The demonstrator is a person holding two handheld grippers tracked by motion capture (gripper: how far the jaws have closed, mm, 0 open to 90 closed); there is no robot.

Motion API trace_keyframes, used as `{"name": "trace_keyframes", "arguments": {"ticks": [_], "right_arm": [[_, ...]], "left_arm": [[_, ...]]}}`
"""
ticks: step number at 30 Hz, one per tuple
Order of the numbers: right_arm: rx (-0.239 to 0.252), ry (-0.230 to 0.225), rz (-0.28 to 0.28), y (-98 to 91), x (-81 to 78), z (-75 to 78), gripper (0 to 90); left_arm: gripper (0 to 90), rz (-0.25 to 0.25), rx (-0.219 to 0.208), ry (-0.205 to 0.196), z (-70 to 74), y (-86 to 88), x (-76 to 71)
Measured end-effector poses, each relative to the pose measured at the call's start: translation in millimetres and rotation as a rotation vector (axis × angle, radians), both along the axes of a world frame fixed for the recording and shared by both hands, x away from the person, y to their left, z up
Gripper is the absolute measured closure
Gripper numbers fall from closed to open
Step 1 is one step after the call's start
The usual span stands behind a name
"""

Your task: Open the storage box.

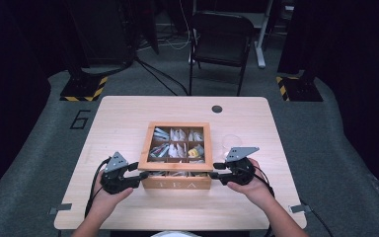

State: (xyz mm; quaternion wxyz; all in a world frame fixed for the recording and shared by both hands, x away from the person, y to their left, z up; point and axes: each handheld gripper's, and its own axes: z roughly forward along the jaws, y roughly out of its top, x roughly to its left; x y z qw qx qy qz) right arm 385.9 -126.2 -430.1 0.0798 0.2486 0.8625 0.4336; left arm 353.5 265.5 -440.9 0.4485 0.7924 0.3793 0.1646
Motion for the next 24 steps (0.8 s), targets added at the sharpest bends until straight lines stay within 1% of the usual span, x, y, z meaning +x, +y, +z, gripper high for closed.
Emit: {"name": "trace_keyframes", "arguments": {"ticks": [1,2,3,4,5,6,7,8,9,10,11,12,15,16,17,18,20,21,22,23,24], "right_arm": [[-0.006,-0.001,-0.002,0.9,0.6,1.9,57.0],[-0.009,-0.001,-0.005,1.7,1.1,3.3,56.9],[-0.013,-0.001,0.004,1.8,2.0,4.7,56.8],[-0.010,0.003,0.000,2.3,2.4,5.7,56.7],[-0.010,0.001,-0.003,2.5,3.0,6.6,56.6],[-0.012,0.002,-0.010,2.5,3.6,8.1,56.5],[-0.013,0.001,-0.007,2.3,4.4,9.4,56.4],[-0.010,0.001,-0.020,2.2,4.7,10.6,56.4],[-0.004,0.007,-0.023,1.4,5.5,11.7,55.8],[0.004,0.007,-0.021,0.9,6.7,12.9,55.6],[0.004,0.007,-0.021,0.9,6.7,12.9,55.6],[0.005,0.014,-0.029,0.4,6.5,14.8,55.4],[0.007,-0.002,-0.024,0.5,8.1,21.3,55.0],[0.006,-0.005,-0.024,0.7,9.7,24.8,54.3],[0.007,-0.001,-0.023,0.9,10.4,26.7,53.9],[0.008,0.002,-0.027,1.2,11.3,28.4,53.3],[0.007,0.001,-0.025,1.2,12.5,30.0,52.8],[0.008,-0.005,-0.022,1.3,13.9,31.5,52.5],[0.010,-0.003,-0.028,1.1,15.2,35.2,52.3],[0.010,-0.003,-0.028,1.1,15.2,35.2,52.3],[0.029,-0.003,-0.032,0.4,17.3,38.5,52.3]], "left_arm": [[48.9,-0.003,0.000,0.006,1.9,0.9,0.6],[48.8,-0.004,0.001,0.004,3.5,1.2,1.1],[48.7,-0.003,0.006,0.003,5.2,1.1,1.2],[48.7,0.002,0.010,-0.005,6.2,0.8,1.6],[48.6,0.002,0.010,-0.005,6.2,0.8,1.6],[48.4,-0.003,0.024,-0.013,9.8,0.8,2.2],[48.5,-0.003,0.024,-0.013,9.8,0.8,2.2],[48.4,-0.009,0.035,-0.012,13.5,0.8,2.7],[48.4,-0.003,0.033,-0.024,14.4,0.5,3.2],[48.4,0.001,0.023,-0.025,15.8,0.5,3.6],[48.3,0.001,0.023,-0.025,15.8,0.5,3.6],[48.3,0.003,0.015,-0.026,17.0,0.6,4.1],[48.2,0.001,0.001,-0.024,21.2,2.1,5.6],[48.1,0.007,-0.010,-0.032,23.8,1.8,6.8],[48.0,0.005,-0.009,-0.031,25.5,1.9,7.5],[47.9,0.008,-0.009,-0.039,26.9,1.5,8.2],[47.8,0.005,-0.007,-0.036,29.1,1.7,8.7],[47.8,0.009,-0.009,-0.045,30.6,1.4,9.6],[47.7,0.001,-0.009,-0.045,35.2,2.1,11.9],[47.6,0.001,-0.009,-0.045,35.2,2.1,11.9],[47.6,-0.003,-0.009,-0.046,40.2,2.6,14.3]]}}
